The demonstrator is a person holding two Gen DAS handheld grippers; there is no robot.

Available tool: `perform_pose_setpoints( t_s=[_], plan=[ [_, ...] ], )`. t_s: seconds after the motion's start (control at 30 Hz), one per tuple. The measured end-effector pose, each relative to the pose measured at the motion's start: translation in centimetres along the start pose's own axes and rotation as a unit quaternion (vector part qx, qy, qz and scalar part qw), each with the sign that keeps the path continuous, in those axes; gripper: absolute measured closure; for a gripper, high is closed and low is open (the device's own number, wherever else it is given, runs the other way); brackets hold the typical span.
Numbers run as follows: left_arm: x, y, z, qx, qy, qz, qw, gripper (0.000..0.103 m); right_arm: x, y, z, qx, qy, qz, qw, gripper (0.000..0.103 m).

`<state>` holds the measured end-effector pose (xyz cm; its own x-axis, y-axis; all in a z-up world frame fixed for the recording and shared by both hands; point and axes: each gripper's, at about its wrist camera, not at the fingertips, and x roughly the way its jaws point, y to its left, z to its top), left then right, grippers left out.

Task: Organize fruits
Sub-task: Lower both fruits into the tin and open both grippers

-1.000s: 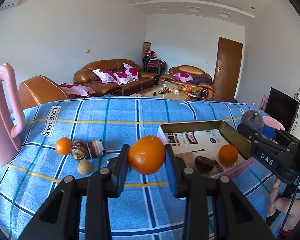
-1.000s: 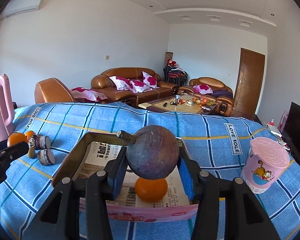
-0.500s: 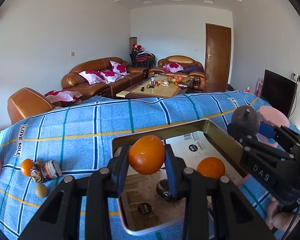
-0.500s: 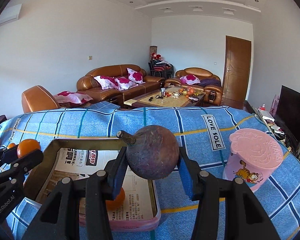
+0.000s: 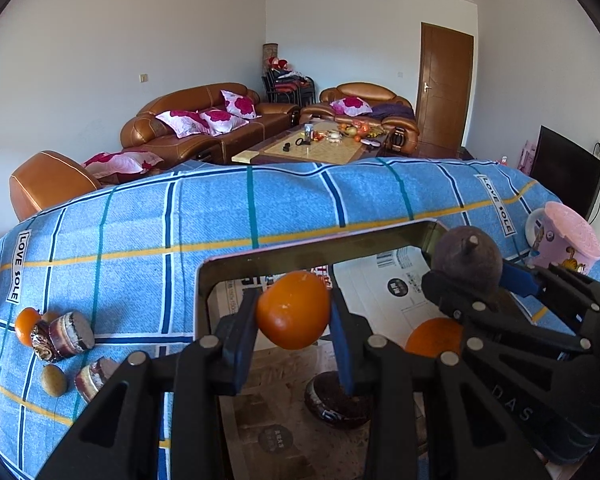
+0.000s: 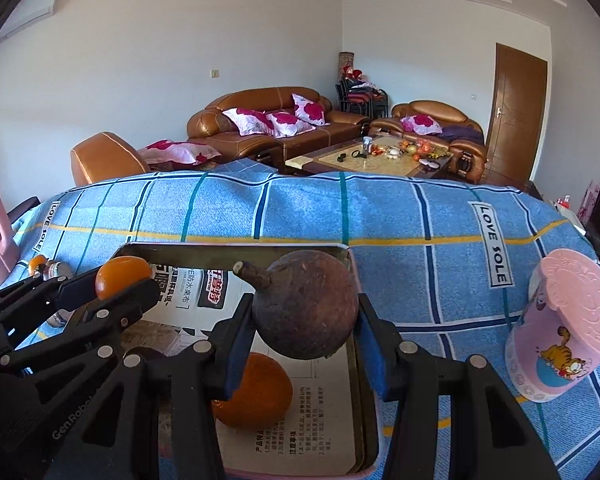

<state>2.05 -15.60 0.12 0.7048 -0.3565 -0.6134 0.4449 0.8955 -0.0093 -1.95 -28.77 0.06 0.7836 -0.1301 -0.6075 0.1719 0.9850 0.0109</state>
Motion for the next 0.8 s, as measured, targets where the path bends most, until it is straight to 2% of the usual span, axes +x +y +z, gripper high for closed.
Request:
perform_pose_setpoints(
  t_s=[0.2, 0.37, 0.53, 0.67, 0.77, 0.8],
  plan=[
    [0.5, 0.3, 0.1, -0.010, 0.012, -0.001, 0.9999, 0.067, 0.7, 0.3, -0.1, -0.003, 0.016, 0.027, 1.000, 0.052],
    [0.6, 0.4, 0.2, -0.014, 0.013, 0.000, 0.9998, 0.067, 1.1, 0.2, -0.2, -0.002, 0.025, 0.027, 0.999, 0.051],
    [0.6, 0.7, 0.1, -0.017, 0.014, 0.000, 0.9998, 0.067, 0.1, 0.1, -0.3, 0.001, 0.001, 0.032, 0.999, 0.047],
    [0.2, 0.7, 0.1, -0.011, 0.003, 0.010, 0.9999, 0.065, -2.1, -0.2, -0.5, 0.014, -0.059, 0.012, 0.998, 0.046],
    [-0.2, 0.4, 0.0, -0.005, -0.009, 0.016, 0.9998, 0.052, -3.4, -0.5, -0.4, 0.017, -0.102, -0.027, 0.994, 0.043],
    [-0.3, 0.3, 0.0, -0.004, -0.012, 0.022, 0.9997, 0.040, -3.7, -0.6, -0.3, 0.020, -0.110, -0.034, 0.993, 0.039]
  ],
)
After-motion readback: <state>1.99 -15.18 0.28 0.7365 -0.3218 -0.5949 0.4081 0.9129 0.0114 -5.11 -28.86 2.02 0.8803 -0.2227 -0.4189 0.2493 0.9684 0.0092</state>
